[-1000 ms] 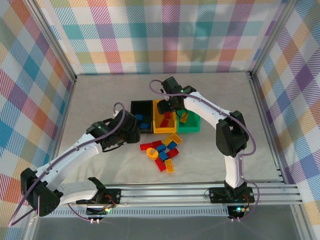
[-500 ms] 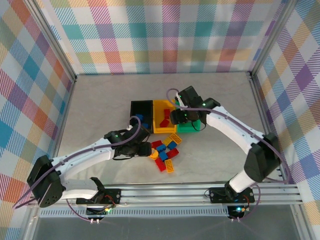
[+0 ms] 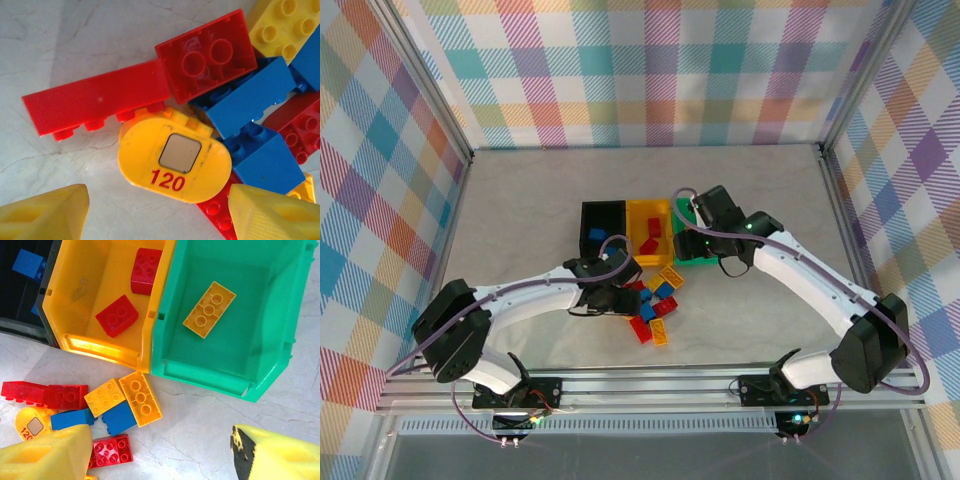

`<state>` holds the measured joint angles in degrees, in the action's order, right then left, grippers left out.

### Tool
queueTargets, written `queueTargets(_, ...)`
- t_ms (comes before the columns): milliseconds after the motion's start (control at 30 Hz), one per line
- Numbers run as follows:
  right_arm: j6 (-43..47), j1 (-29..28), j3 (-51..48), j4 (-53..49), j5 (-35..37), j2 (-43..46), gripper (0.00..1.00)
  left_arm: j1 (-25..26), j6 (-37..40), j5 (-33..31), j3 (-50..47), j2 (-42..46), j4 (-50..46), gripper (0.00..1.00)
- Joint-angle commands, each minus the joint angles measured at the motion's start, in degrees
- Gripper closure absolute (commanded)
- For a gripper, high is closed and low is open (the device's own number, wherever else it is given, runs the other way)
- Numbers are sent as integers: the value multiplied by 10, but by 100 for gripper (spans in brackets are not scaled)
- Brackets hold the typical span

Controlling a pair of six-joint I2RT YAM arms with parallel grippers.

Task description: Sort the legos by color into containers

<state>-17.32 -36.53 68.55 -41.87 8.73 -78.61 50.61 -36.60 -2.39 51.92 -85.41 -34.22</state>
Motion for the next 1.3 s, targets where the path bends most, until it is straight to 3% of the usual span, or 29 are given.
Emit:
queueTargets(0,-13,2,-9,-18,11,17,26,6,19,6,17,-20,9,26)
queueTargets(367,-16,4,-26,-28,16,32,25,6,18,10,32,-66,18,26)
queueTargets(633,-16,7,-31,-31,19,44,24,6,17,6,34,-78,12,31)
queueTargets(1267,-19,8,-34,-34,15,59,22,9,6,-8,-1,-11,-18,27)
